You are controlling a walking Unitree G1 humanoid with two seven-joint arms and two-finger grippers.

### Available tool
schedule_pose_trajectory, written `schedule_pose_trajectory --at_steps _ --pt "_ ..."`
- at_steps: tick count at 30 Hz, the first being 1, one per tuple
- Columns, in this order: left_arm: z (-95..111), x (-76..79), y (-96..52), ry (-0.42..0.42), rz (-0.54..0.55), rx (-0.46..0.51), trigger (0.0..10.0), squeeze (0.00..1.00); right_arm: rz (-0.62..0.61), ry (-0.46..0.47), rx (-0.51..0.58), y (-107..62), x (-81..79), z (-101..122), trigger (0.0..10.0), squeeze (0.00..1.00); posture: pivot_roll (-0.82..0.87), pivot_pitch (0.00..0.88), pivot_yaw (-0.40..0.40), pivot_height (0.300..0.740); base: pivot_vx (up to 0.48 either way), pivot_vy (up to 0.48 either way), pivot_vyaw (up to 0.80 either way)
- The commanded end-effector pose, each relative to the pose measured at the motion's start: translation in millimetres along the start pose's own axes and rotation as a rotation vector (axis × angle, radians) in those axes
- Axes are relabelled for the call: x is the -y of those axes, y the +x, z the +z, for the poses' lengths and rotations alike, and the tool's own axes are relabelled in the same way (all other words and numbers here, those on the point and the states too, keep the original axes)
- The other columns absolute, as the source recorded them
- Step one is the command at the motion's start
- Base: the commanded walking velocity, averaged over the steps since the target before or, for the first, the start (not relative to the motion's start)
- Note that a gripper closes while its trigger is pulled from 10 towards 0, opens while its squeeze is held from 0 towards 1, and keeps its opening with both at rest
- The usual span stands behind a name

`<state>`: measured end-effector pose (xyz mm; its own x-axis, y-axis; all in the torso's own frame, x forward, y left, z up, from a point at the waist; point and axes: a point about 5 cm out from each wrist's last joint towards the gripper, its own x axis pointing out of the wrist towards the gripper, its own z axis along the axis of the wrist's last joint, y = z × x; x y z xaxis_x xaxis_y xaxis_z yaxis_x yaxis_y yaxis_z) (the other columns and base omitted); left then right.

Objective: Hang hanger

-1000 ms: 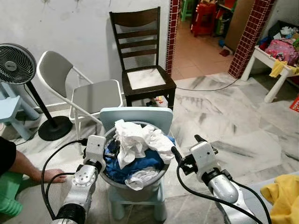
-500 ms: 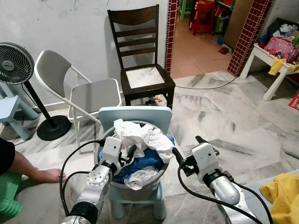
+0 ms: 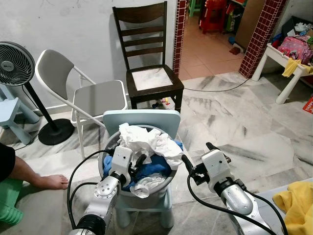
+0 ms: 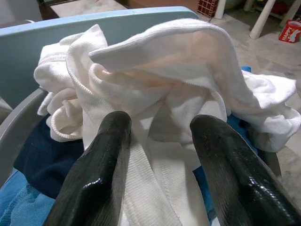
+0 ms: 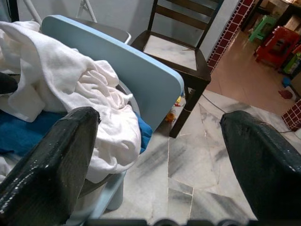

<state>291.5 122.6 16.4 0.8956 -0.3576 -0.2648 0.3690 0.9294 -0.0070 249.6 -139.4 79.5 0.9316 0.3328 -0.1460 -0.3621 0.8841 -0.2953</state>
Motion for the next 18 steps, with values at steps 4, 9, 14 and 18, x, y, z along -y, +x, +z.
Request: schedule_pose_trajectory --at_steps 4,9,14,18 --pt "-11.3 -5.7 -5.3 -0.018 0.047 -0.055 10.0 0.0 0.004 -0.002 0.0 -1.3 0.3 1.7 10.0 0.0 -0.16 0.057 0.018 0.74 0.0 0.0 0.0" --pt "-16.1 -18.3 -12.0 -0.084 0.162 -0.054 10.0 1.0 0.003 -0.004 -0.007 -2.0 1.8 0.0 10.0 0.0 -0.16 0.058 0.018 0.74 0.0 0.0 0.0" --pt "-21.9 -16.7 -13.7 -0.06 0.139 -0.087 10.0 1.0 0.009 -0.006 -0.006 -1.0 0.4 0.6 10.0 0.0 -0.16 0.058 0.015 0.74 0.0 0.0 0.0" --pt "-20.4 -14.5 -11.6 -0.063 0.112 -0.084 10.0 0.0 0.009 -0.008 -0.007 -0.9 1.1 0.6 10.0 0.0 -0.16 0.059 0.015 0.74 0.0 0.0 0.0"
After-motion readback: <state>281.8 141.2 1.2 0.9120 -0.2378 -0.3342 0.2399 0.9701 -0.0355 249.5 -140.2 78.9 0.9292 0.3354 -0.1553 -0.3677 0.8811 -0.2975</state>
